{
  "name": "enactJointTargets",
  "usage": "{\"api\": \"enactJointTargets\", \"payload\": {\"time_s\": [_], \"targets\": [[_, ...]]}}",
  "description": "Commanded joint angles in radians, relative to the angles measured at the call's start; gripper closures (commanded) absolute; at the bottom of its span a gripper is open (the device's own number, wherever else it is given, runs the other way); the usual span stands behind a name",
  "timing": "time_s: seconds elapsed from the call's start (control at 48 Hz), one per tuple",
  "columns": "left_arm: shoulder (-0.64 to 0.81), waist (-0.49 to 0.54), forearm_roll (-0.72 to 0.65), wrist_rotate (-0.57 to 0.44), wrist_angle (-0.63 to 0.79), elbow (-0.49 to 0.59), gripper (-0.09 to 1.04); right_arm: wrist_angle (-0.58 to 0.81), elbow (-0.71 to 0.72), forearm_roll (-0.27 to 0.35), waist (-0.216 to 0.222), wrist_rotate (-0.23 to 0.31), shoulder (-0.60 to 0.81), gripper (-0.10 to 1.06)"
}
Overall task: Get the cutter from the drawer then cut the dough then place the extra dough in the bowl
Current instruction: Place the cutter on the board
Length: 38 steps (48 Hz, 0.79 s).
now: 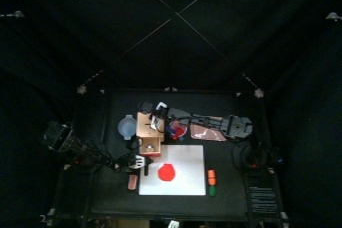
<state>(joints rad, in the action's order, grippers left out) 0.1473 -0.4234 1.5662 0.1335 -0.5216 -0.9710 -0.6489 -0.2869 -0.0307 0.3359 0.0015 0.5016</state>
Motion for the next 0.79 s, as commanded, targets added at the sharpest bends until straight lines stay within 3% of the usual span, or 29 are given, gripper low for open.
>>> {"api": "enactJointTargets", "payload": {"time_s": [0.021,0.229,0.479,0.583,0.646,0.792], "targets": [[0.040,-0.011,-0.026,-0.006,-0.006,-0.006,0.19,0.000,-0.037,0.000,-0.008,-0.005,-0.028,0.94],[0.186,-0.041,-0.204,-0.015,-0.012,-0.098,0.20,0.009,-0.038,-0.009,-0.032,-0.009,-0.098,0.94],[0.293,-0.029,-0.534,-0.015,-0.044,-0.221,0.20,0.072,0.081,-0.044,-0.155,-0.071,-0.218,0.91],[0.304,0.000,-0.632,-0.014,-0.041,-0.275,0.20,0.152,0.156,-0.038,-0.213,-0.067,-0.259,0.80],[0.319,0.006,-0.680,-0.015,-0.041,-0.301,0.20,0.181,0.192,-0.032,-0.241,-0.048,-0.275,0.68],[0.390,0.009,-0.775,-0.017,-0.041,-0.348,0.20,0.198,0.238,0.048,-0.259,-0.044,-0.288,0.37]]}}
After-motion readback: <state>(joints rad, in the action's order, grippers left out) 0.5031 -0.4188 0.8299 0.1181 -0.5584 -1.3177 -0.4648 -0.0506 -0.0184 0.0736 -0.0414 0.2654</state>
